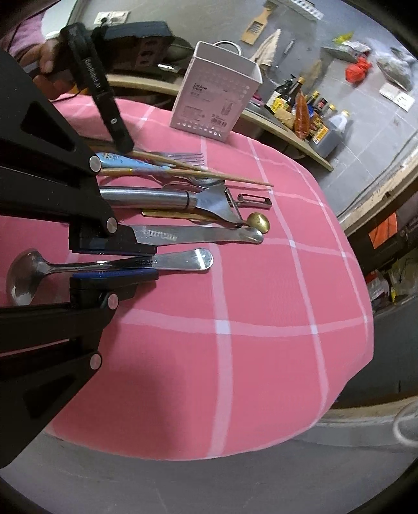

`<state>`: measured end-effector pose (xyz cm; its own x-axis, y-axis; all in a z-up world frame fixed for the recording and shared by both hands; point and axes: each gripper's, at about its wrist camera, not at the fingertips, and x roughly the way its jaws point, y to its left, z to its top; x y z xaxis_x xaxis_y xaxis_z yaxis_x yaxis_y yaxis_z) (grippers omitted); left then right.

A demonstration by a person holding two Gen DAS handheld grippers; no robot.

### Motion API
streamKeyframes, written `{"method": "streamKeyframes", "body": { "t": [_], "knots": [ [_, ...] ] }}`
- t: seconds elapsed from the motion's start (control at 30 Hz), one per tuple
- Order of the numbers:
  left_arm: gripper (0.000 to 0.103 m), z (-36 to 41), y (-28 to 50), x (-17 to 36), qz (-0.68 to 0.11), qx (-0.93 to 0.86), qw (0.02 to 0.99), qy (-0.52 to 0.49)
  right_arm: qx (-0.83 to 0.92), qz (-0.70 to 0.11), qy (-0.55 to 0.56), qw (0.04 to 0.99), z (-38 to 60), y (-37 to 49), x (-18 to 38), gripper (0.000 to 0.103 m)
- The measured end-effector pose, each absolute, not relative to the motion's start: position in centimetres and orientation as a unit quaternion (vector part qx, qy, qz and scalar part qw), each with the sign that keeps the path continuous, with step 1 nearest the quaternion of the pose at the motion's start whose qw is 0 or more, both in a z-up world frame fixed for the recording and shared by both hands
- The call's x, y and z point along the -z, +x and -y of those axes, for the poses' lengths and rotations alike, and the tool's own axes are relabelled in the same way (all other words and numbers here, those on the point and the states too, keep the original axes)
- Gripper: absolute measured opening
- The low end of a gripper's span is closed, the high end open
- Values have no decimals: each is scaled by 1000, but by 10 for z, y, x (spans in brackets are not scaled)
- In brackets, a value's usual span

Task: Organize utensils
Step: 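Grasp the silver fork with the left gripper while the right gripper grasps a long-handled spoon, then lift the fork and spoon and carry both toward the white basket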

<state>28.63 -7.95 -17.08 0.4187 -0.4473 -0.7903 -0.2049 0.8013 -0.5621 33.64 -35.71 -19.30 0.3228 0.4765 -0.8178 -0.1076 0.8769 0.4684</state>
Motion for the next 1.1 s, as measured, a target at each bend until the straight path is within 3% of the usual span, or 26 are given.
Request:
{"method": "streamKeyframes", "body": {
  "t": [0.43, 0.8, 1.1],
  "knots": [
    [7, 57, 287, 187, -516, 92, 754, -395, -187, -558, 178, 789, 348, 336, 197, 8],
    [8, 57, 302, 196, -553, 81, 730, -394, -200, -571, 151, 782, 342, 346, 200, 7],
    [5, 73, 312, 186, -581, 79, 738, -332, -199, -564, 143, 789, 339, 343, 196, 7]
  ]
}}
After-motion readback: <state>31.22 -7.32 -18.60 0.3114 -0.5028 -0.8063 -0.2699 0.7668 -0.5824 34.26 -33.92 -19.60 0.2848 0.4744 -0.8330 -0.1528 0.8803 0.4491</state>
